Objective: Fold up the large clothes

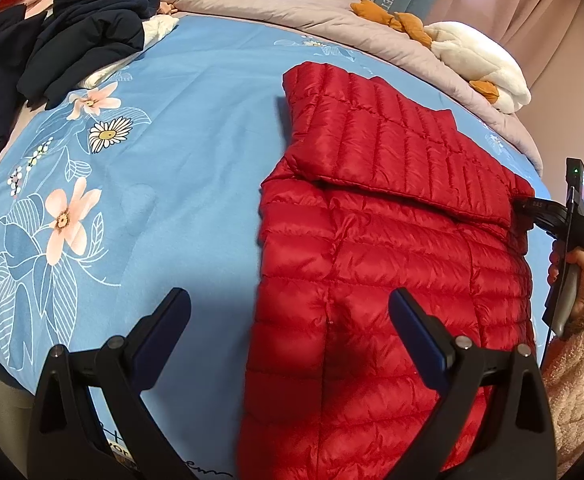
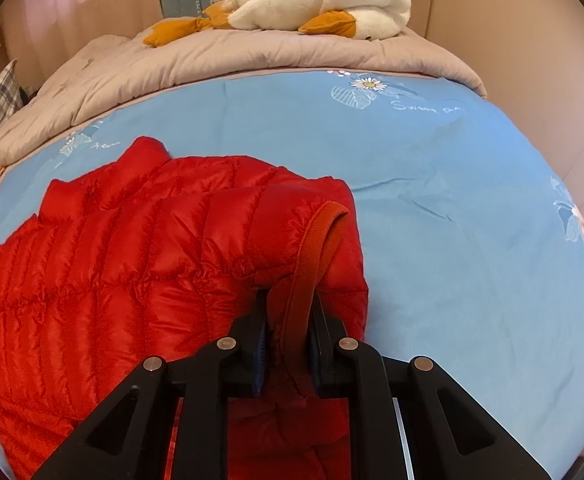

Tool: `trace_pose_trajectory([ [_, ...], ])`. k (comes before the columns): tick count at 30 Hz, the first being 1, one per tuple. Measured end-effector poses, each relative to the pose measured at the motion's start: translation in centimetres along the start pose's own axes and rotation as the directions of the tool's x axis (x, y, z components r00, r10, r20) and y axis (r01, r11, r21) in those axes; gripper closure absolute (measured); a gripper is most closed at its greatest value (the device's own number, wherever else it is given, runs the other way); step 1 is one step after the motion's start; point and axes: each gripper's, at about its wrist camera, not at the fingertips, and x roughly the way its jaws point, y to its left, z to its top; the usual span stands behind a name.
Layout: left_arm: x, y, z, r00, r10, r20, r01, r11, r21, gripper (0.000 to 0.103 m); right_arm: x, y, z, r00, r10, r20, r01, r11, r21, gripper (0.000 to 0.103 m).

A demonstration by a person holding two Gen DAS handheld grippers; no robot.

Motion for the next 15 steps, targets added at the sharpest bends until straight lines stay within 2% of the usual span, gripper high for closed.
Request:
trace_pose_trajectory([
  [5, -0.7, -0.3, -0.3, 1.000, -0.010, 0.005, 0.010, 1.000, 0.005, 0.004, -1.3, -0.3, -0.3, 1.000, 0.002, 0.015, -0.002, 1.000, 0.001, 0.089],
  [6, -0.8, -0.4, -0.4, 1.000, -0.012, 0.006, 0.012, 1.000, 0.007, 0.004, -1.6, -0.4, -0.3, 1.000, 0.001, 0.020, -0.001, 1.000, -0.002, 0.085],
  [8, -1.1, -0.6, -0.6, 1.000, -0.018, 0.009, 0.018, 1.000, 0.012, 0.003, -2.9, -0.6, -0.6, 0.999, -0.015, 0.044, 0.015, 1.000, -0.014, 0.073],
  [10, -1.5, -1.0, -0.8, 1.000, -0.027, 0.013, 0.027, 0.999, 0.019, 0.001, -4.2, -0.8, -0.8, 0.997, -0.027, 0.078, 0.028, 0.999, -0.015, 0.053],
  [15, -2.7, -2.0, -1.9, 0.998, -0.061, 0.021, 0.060, 0.997, 0.046, 0.001, -8.6, -2.6, -1.9, 0.988, 0.013, 0.156, -0.015, 1.000, 0.012, 0.030],
])
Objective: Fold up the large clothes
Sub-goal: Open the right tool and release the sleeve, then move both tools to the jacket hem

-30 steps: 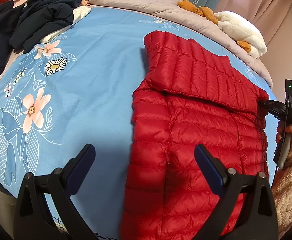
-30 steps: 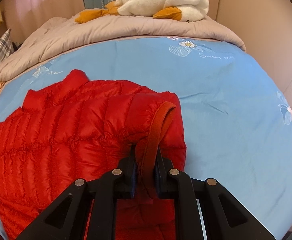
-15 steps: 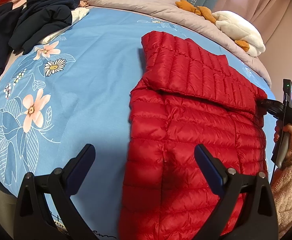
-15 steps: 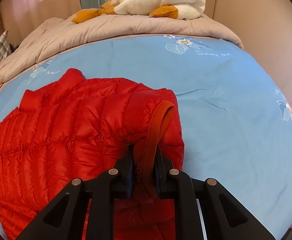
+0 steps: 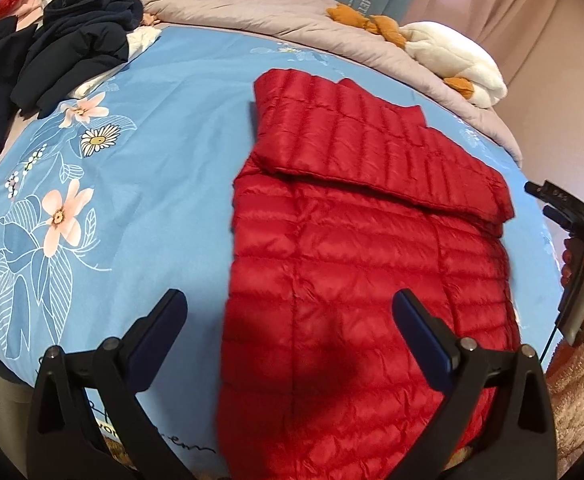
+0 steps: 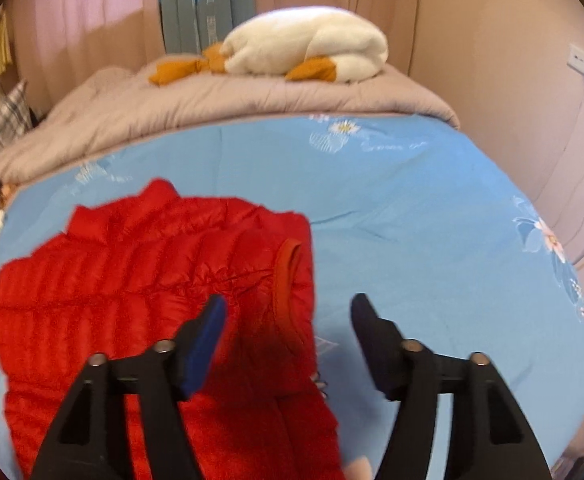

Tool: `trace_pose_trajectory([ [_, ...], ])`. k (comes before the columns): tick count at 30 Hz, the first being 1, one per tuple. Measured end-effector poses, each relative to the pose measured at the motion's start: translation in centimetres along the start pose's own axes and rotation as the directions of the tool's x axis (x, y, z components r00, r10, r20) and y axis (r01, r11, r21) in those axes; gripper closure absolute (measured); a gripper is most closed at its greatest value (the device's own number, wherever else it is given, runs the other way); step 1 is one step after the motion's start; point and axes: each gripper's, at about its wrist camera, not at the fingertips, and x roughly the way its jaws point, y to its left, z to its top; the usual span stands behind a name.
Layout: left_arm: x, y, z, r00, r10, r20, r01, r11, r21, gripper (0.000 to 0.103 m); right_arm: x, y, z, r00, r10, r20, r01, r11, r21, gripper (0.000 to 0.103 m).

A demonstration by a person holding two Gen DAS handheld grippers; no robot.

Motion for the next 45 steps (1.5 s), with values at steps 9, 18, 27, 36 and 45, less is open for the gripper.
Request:
trace_pose_trajectory([
  [9, -0.8, -1.3, -2.9, 0.995, -0.097, -0.038, 0.098, 0.994, 0.043, 0.000, -7.2, -2.4, -4.7, 0.993, 0.082, 0.081, -0.080, 0.996, -0.027, 0.009],
  [18, -0.3, -0.7, -6.4, 0.989, -0.135, -0.056, 0.137, 0.990, 0.034, 0.000, -8.2, -5.3, -12.4, 0.990, 0.138, -0.001, -0.138, 0.990, 0.020, 0.009],
  [27, 0.1, 0.2, -8.8, 0.976, -0.190, -0.102, 0.192, 0.981, 0.010, 0.001, -8.6, -6.9, -18.3, 0.985, 0.144, -0.091, -0.140, 0.989, 0.053, 0.009],
  [36, 0.3, 0.8, -10.3, 0.976, -0.189, -0.112, 0.192, 0.981, 0.021, 0.001, -8.7, -7.9, -21.6, 0.973, 0.197, -0.121, -0.184, 0.977, 0.112, 0.009],
  [45, 0.4, 1.5, -11.0, 0.969, -0.214, -0.125, 0.215, 0.977, -0.004, 0.001, -8.5, -8.7, -22.5, 0.961, 0.241, -0.137, -0.216, 0.960, 0.178, 0.009],
])
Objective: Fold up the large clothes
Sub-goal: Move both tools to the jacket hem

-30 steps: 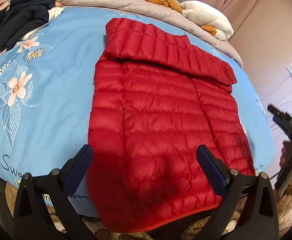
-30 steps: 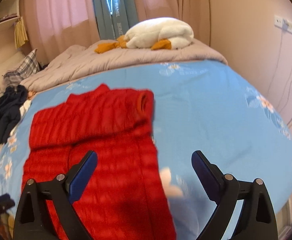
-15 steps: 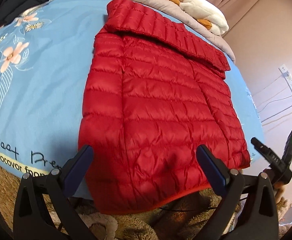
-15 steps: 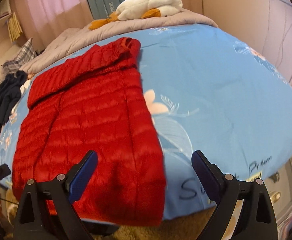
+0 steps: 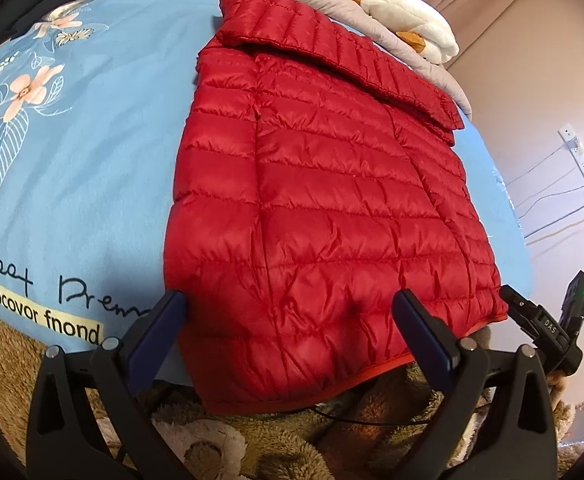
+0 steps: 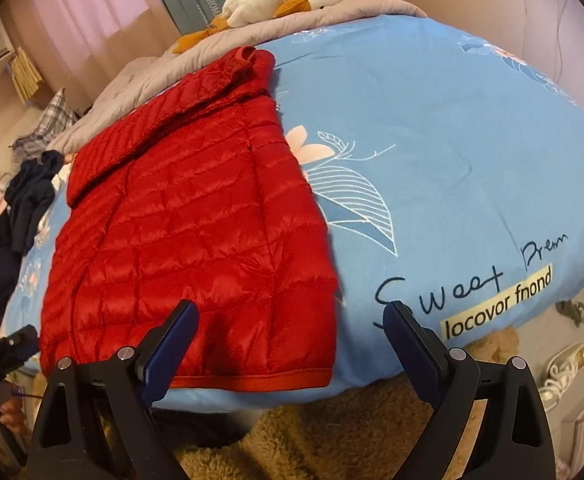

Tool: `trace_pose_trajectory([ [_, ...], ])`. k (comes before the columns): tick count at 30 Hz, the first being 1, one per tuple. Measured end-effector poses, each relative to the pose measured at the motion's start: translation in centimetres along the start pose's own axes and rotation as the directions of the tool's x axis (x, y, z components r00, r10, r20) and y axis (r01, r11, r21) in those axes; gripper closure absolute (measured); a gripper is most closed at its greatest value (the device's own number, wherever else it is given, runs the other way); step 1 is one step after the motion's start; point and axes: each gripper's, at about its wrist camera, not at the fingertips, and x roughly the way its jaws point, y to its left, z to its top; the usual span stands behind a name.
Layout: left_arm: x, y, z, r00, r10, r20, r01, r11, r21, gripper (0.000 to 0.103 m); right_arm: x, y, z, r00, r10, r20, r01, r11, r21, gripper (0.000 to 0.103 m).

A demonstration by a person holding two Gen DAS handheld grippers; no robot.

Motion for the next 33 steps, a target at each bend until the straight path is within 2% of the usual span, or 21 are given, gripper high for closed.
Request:
trace_pose_trajectory([
  [10, 0.8, 1.3, -0.5, 1.000, -0.014, -0.023, 0.013, 0.999, -0.036, 0.001, 0.1, -0.3, -0.6, 1.000, 0.015, 0.000, -0.015, 1.000, 0.016, 0.009],
  [18, 0.4, 2.2, -0.9, 0.996, -0.083, -0.016, 0.082, 0.995, -0.060, 0.002, 0.6, 0.0, -0.8, 0.999, 0.032, -0.025, -0.032, 0.999, 0.018, 0.013],
  [22, 0.5, 2.3, -1.1, 0.993, -0.116, -0.023, 0.115, 0.991, -0.063, 0.002, 1.4, 0.4, -1.1, 0.997, 0.052, -0.053, -0.052, 0.999, 0.016, 0.020],
  [27, 0.4, 3.0, -1.0, 0.985, -0.169, -0.032, 0.166, 0.982, -0.091, 0.002, 1.8, 0.9, -1.1, 0.997, 0.054, -0.050, -0.054, 0.999, -0.003, 0.021],
  [33, 0.6, 2.4, -1.5, 0.987, -0.156, -0.038, 0.154, 0.987, -0.046, 0.002, 1.9, 0.9, -0.9, 0.997, 0.065, -0.040, -0.065, 0.998, -0.004, 0.033],
])
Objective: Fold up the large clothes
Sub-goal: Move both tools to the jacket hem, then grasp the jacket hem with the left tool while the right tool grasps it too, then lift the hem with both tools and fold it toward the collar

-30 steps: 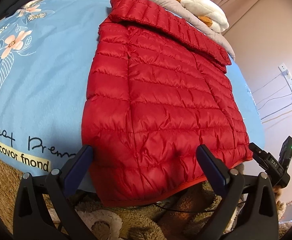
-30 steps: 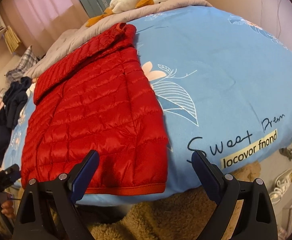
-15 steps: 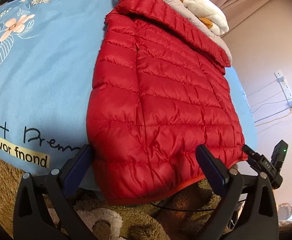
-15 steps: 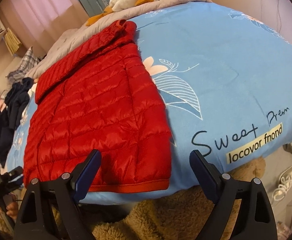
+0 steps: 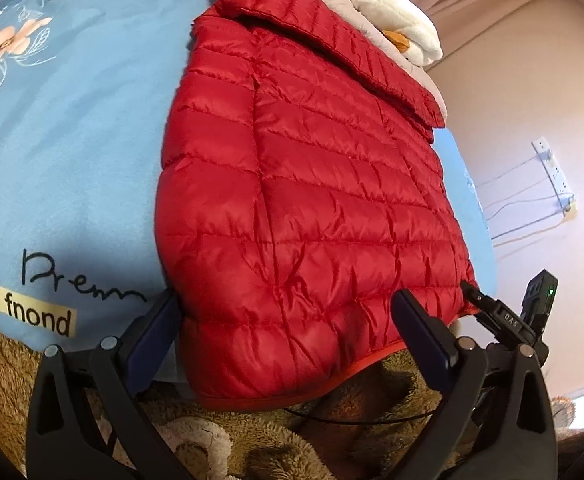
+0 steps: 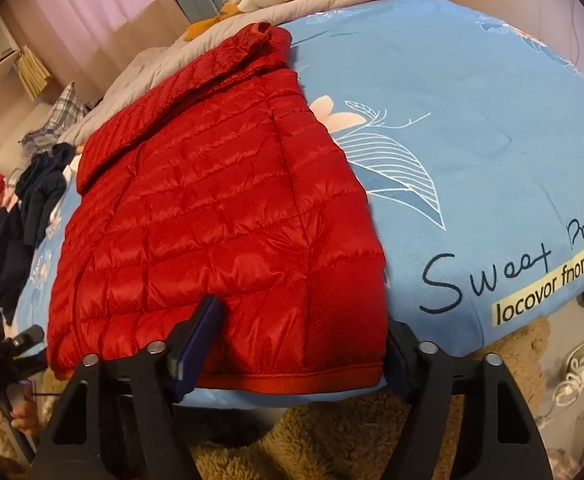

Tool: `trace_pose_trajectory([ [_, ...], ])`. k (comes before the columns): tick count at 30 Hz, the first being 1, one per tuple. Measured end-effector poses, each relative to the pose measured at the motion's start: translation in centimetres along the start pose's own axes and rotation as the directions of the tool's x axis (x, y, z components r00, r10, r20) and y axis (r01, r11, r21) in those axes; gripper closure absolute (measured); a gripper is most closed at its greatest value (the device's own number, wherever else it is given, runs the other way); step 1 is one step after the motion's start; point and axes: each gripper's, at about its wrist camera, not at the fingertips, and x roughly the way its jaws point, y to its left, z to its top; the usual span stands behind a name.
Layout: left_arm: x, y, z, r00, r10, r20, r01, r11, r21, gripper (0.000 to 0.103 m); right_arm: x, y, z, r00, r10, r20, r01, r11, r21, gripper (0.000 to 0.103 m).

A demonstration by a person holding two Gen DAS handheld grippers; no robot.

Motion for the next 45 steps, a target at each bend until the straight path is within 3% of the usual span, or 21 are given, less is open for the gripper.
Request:
trace_pose_trajectory([
  [4, 0.2, 0.0, 0.1, 1.000, -0.026, -0.012, 0.026, 1.000, -0.016, 0.003, 0.0, 0.1, 0.0, 1.000, 0.000, 0.007, 0.000, 1.000, -0.010, 0.042],
  [6, 0.3, 0.0, 0.2, 0.998, -0.056, -0.017, 0.055, 0.998, -0.026, 0.010, 0.0, 0.1, -0.1, 1.000, 0.009, 0.010, -0.009, 1.000, -0.014, 0.050],
  [8, 0.4, -0.2, 0.2, 0.998, -0.055, -0.014, 0.054, 0.998, -0.037, 0.026, 0.1, 0.2, 0.0, 1.000, 0.021, 0.010, -0.021, 1.000, -0.015, 0.055],
  [10, 0.4, -0.4, 0.2, 1.000, -0.012, -0.010, 0.012, 1.000, -0.019, 0.056, 0.3, 0.4, 0.1, 1.000, 0.026, 0.013, -0.026, 1.000, -0.018, 0.062],
  [12, 0.6, -0.2, 0.2, 0.998, -0.050, -0.032, 0.049, 0.998, -0.043, 0.076, 0.3, 0.6, 0.1, 0.999, 0.033, 0.019, -0.032, 0.999, -0.022, 0.069],
  [15, 0.3, -1.1, 0.1, 0.999, -0.029, -0.016, 0.029, 0.999, -0.020, 0.084, 0.0, 0.8, 0.2, 0.999, 0.035, 0.029, -0.033, 0.999, -0.038, 0.079],
  [21, -2.4, -3.5, 0.5, 0.998, -0.024, 0.061, 0.021, 0.998, 0.056, 0.089, -1.8, 1.8, 0.7, 0.997, 0.042, 0.072, -0.036, 0.996, -0.081, 0.090],
  [27, -6.2, -5.7, 1.5, 0.986, -0.071, 0.151, 0.057, 0.994, 0.095, 0.089, -5.2, 3.1, 1.9, 0.982, 0.096, 0.165, -0.074, 0.988, -0.136, 0.092],
  [32, -9.6, -8.1, 2.1, 0.965, -0.105, 0.239, 0.069, 0.986, 0.155, 0.089, -8.7, 3.9, 3.3, 0.953, 0.173, 0.247, -0.128, 0.974, -0.187, 0.093],
  [45, -16.5, -10.7, 2.6, 0.919, -0.175, 0.354, 0.082, 0.961, 0.263, 0.090, -14.4, 6.5, 4.2, 0.881, 0.247, 0.404, -0.128, 0.946, -0.299, 0.093],
])
